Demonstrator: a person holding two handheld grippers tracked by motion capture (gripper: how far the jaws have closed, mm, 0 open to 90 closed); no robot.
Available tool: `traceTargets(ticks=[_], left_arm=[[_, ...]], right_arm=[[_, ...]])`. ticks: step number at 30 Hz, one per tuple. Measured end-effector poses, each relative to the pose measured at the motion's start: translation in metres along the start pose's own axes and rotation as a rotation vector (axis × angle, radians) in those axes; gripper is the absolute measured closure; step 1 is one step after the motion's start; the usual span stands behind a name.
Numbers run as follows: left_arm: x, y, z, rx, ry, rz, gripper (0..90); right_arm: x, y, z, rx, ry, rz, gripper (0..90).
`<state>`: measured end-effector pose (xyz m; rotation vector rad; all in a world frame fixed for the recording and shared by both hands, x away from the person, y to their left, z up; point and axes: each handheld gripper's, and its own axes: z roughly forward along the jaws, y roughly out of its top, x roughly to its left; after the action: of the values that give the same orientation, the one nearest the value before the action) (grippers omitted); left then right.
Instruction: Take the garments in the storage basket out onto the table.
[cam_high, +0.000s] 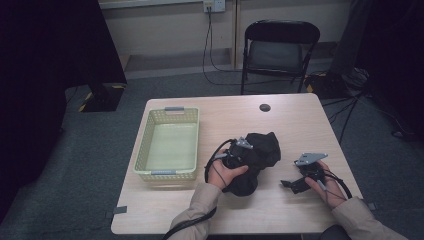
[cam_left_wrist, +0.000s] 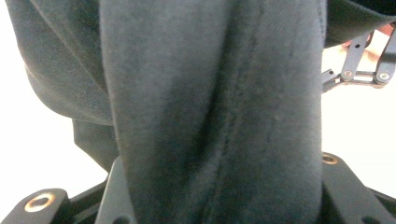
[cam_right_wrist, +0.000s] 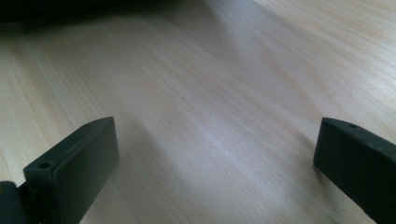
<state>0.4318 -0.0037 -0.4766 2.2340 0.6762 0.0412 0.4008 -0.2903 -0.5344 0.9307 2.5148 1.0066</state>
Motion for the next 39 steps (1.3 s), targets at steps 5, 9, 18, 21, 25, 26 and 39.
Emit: traceTargets(ticks=[5,9,18,21,25,26,39], left_arm=[[0.000,0.000,0.004,0.003,0.002,-0.004,51.4],[0.000,-0.002,0.009,0.004,0.002,-0.008,49.2],[0.001,-0.004,0.013,0.014,0.011,-0.013,45.8],[0.000,-0.004,0.014,0.016,0.015,-0.014,43.9],[0.000,-0.004,0.016,0.021,0.020,-0.010,42.2],[0.000,-0.004,0.016,0.022,0.020,-0.011,42.1],[0.001,-0.004,0.018,0.030,0.031,-0.008,35.4]], right_arm=[[0.000,0.000,0.000,0.000,0.000,0.000,0.0],[0.000,0.000,0.000,0.000,0.000,0.000,0.0],[0.000,0.000,0.000,0.000,0.000,0.000,0.0],[0.000,0.000,0.000,0.000,0.000,-0.001,0.0],[0.000,0.000,0.000,0.000,0.000,0.000,0.0],[0.000,0.000,0.000,0.000,0.000,0.000,0.0],[0.000,0.000,0.000,0.000,0.000,-0.001,0.0]])
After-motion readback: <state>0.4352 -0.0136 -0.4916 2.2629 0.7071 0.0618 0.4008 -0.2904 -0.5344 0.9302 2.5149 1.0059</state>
